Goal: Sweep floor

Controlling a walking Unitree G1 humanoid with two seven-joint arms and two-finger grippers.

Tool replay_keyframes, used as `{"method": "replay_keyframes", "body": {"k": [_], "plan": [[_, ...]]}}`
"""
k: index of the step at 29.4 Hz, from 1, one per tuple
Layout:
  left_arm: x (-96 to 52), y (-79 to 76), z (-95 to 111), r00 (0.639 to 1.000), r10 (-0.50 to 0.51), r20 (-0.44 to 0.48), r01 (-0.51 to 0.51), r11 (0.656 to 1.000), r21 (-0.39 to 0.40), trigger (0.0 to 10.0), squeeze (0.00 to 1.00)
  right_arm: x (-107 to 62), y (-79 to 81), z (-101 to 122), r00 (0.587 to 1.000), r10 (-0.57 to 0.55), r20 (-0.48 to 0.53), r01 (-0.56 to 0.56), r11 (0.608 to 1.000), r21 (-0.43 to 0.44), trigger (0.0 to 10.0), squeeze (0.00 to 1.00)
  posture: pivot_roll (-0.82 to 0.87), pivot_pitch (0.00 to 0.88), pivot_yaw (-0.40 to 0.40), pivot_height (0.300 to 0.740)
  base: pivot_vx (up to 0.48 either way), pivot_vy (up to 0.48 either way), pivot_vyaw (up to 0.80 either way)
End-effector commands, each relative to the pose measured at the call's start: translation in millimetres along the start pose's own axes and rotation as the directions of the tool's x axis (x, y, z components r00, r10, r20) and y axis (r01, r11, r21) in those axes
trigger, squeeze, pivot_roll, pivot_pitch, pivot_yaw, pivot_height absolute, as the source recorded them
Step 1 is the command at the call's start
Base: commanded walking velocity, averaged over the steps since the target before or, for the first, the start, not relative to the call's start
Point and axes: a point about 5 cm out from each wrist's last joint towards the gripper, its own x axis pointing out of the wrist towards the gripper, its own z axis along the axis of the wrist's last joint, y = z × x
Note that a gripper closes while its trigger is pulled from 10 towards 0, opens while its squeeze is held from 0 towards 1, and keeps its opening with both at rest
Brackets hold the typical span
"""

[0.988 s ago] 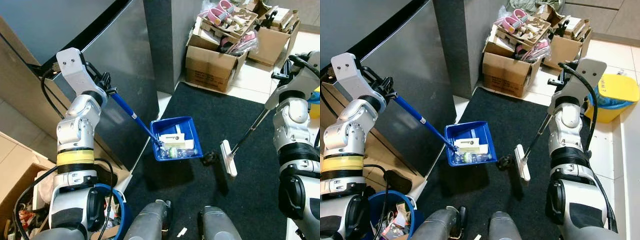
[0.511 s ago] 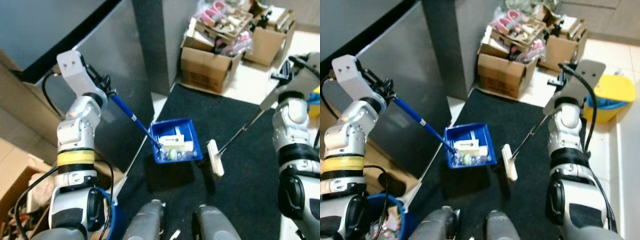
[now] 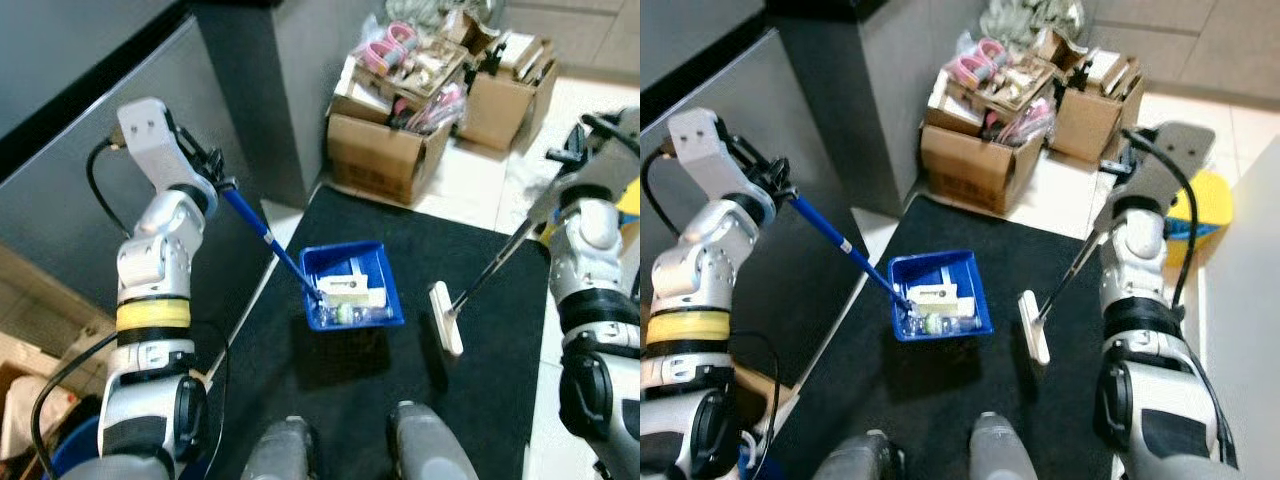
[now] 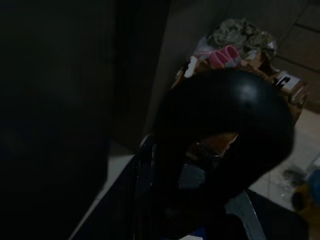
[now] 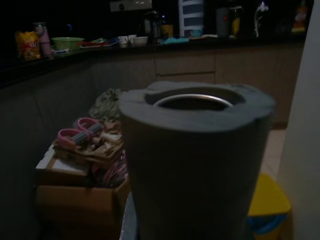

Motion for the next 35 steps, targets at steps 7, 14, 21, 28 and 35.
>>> {"method": "replay_keyframes", "body": {"k": [7, 14, 21, 28, 35], "plan": [[-1.4, -0.9, 14.7, 0.998, -0.014, 0.069, 0.014, 1.0, -0.012, 10.0, 0.0, 1.4, 9.1, 5.7, 0.999, 0.04, 0.034, -0.041, 0.999, 0.017, 10.0, 0.0, -0.03, 0.004, 0.059, 0.74, 0.0, 0.0, 0.33], [-2.0, -3.2, 16.8, 0.997, -0.026, 0.077, 0.027, 1.0, -0.014, 10.0, 0.0, 1.6, 7.6, 6.0, 0.999, 0.032, 0.034, -0.032, 0.999, 0.017, 10.0, 0.0, -0.03, 0.004, 0.06, 0.74, 0.0, 0.0, 0.8], [-2.8, -3.9, 16.9, 0.997, -0.031, 0.076, 0.032, 0.999, -0.013, 10.0, 0.0, 2.1, 3.6, 5.6, 1.0, 0.007, 0.027, -0.007, 1.0, 0.013, 10.0, 0.0, -0.03, 0.006, 0.059, 0.74, 0.0, 0.0, 0.8], [-3.2, -4.2, 16.8, 0.997, -0.032, 0.075, 0.033, 0.999, -0.012, 10.0, 0.0, 1.9, 3.8, 5.1, 1.0, 0.008, 0.025, -0.008, 1.0, 0.012, 10.0, 0.0, -0.03, 0.006, 0.059, 0.74, 0.0, 0.0, 0.8], [-3.1, -4.7, 16.7, 0.997, -0.034, 0.074, 0.035, 0.999, -0.01, 10.0, 0.0, 2.0, 4.6, 5.0, 1.0, 0.012, 0.023, -0.012, 1.0, 0.01, 10.0, 0.0, -0.03, 0.006, 0.059, 0.74, 0.0, 0.0, 0.8]]}}
